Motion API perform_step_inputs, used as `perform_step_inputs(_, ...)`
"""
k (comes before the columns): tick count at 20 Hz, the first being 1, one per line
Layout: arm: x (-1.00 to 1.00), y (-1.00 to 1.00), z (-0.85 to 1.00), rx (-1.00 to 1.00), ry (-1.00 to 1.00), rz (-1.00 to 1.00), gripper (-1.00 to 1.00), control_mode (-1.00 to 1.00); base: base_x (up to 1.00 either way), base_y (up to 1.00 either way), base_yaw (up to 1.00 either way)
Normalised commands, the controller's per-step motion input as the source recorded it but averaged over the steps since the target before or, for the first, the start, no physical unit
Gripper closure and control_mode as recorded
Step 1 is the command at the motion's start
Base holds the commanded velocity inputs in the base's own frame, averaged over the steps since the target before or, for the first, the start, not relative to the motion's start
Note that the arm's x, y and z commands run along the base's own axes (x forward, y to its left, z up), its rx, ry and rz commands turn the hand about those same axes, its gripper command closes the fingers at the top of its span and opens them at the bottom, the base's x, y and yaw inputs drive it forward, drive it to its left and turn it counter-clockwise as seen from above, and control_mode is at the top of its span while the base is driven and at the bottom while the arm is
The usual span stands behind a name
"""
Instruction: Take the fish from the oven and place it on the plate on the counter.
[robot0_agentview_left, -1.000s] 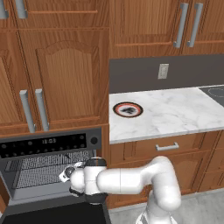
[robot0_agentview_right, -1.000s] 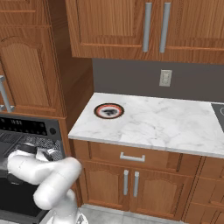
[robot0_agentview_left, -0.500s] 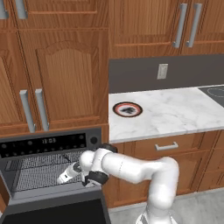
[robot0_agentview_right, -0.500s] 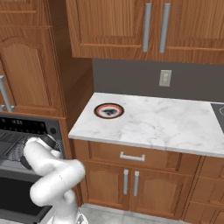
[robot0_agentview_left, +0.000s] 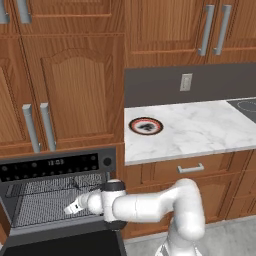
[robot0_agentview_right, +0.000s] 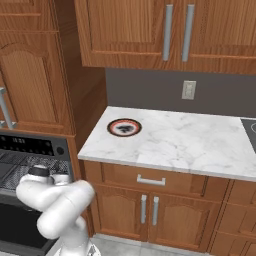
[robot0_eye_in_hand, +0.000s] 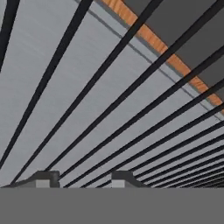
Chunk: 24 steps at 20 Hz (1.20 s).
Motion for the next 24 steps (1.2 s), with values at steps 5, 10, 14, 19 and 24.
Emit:
perform_step_inputs(5, -0.94, 0.68, -0.49, 0.08, 0.41, 0.08, -1.0, -1.0, 0.0, 0.0, 0.0)
perform_step_inputs(10, -1.0, 0.71, -0.33, 0.09, 0.44, 0.08, -1.0, -1.0, 0.0, 0.0, 0.0)
perform_step_inputs(14, -1.0, 0.73, -0.23, 0.08, 0.48, 0.08, -1.0, -1.0, 0.0, 0.0, 0.0)
perform_step_inputs(19, -1.0, 0.69, -0.26, 0.11, 0.52, 0.08, -1.0, -1.0, 0.0, 0.0, 0.0)
perform_step_inputs(24, -1.0, 0.41, -0.09, 0.06, 0.32, 0.03, -1.0, -1.0, 0.0, 0.0, 0.0)
